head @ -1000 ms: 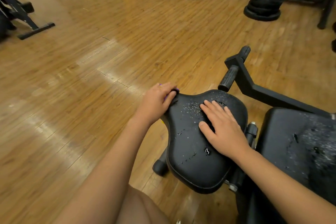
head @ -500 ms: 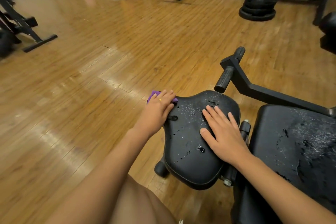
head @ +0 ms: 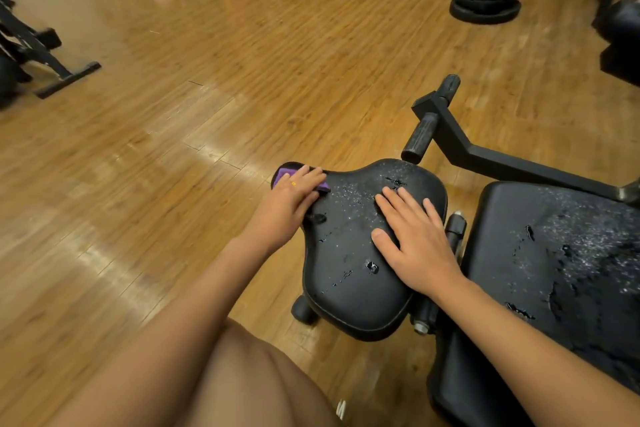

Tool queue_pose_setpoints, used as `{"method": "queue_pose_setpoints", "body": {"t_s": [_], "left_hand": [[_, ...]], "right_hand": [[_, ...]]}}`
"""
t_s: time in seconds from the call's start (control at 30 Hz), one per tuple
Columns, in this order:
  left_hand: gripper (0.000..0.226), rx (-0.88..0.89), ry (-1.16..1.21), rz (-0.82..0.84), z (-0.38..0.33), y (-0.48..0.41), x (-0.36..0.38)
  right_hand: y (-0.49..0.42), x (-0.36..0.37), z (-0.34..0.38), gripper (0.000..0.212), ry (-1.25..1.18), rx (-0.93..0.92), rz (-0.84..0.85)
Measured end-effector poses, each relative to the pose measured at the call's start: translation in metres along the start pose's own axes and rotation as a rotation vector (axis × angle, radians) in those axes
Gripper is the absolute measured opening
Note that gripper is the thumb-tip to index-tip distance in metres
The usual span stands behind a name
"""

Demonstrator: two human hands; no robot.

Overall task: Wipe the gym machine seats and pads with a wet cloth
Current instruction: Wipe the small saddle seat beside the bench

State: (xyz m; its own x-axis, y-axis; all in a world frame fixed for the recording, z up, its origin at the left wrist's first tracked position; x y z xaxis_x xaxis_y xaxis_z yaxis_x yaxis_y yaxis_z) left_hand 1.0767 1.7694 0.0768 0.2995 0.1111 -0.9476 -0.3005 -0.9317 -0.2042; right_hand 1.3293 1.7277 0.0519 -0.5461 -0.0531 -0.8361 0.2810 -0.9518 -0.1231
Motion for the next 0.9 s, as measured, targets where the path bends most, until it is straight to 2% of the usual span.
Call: {"method": "queue_pose_setpoints", "body": {"t_s": [0.07,0.17,0.23,0.3,0.37,0.43,0.5,0.63,0.7,0.83,0.9], "left_hand": [[0.036,-0.009,-0.034,0.009,0.002,-0.027,0.002],[0.034,-0.138,-0.086,0.101,0.002,-0.069,0.004],[0.034,-0.16,-0.155,0.128,0.0,-0.076,0.003],[0.036,-0.027,-0.165,0.099,-0.001,-0.063,-0.004],[0.039,0.191,-0.106,0.095,0.007,-0.035,-0.014],[0.041,0.275,-0.033,0.159,0.023,-0.02,-0.022],[0.039,0.208,-0.019,0.207,0.031,-0.032,-0.025],[0.035,0.004,-0.151,0.275,0.017,-0.08,-0.019],[0.033,0.006,-0.14,0.268,0.015,-0.08,-0.017],[0.039,0.179,0.005,0.114,0.006,-0.016,-0.007],[0.041,0.168,0.052,0.074,0.001,0.002,0.001]], "right_hand": [[-0.001,0.001,0.0,0.063,-0.006,-0.004,-0.002],[-0.002,0.002,-0.002,0.063,-0.012,-0.006,0.007],[-0.001,0.001,-0.001,0.063,-0.018,-0.013,0.007],[0.0,0.0,0.0,0.063,-0.021,-0.024,-0.005],[0.004,0.001,-0.001,0.063,-0.024,-0.035,-0.002],[0.005,0.001,-0.005,0.063,-0.036,-0.032,-0.02],[0.004,0.002,-0.006,0.063,-0.052,-0.023,-0.035],[0.0,0.003,-0.003,0.062,-0.051,-0.022,-0.031],[-0.001,0.001,-0.004,0.062,-0.043,-0.028,-0.032],[0.003,0.0,-0.004,0.062,-0.049,-0.043,-0.039],[0.0,0.0,-0.006,0.062,-0.065,-0.04,-0.057]]}}
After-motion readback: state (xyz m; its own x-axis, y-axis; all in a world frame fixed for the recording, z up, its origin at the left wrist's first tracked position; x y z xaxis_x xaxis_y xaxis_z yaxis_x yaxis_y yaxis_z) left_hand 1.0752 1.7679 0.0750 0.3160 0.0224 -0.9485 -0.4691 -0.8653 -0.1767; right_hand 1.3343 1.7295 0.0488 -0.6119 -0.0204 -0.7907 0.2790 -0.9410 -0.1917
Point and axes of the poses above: each hand's wrist, its own y-axis away from the middle knuckle, its own x-axis out of the palm, z = x × y, the point moved 1 cm from there along -y, towards the middle knuckle, and after that the axes turned 11 degrees about -y, right-handed, at the moved point
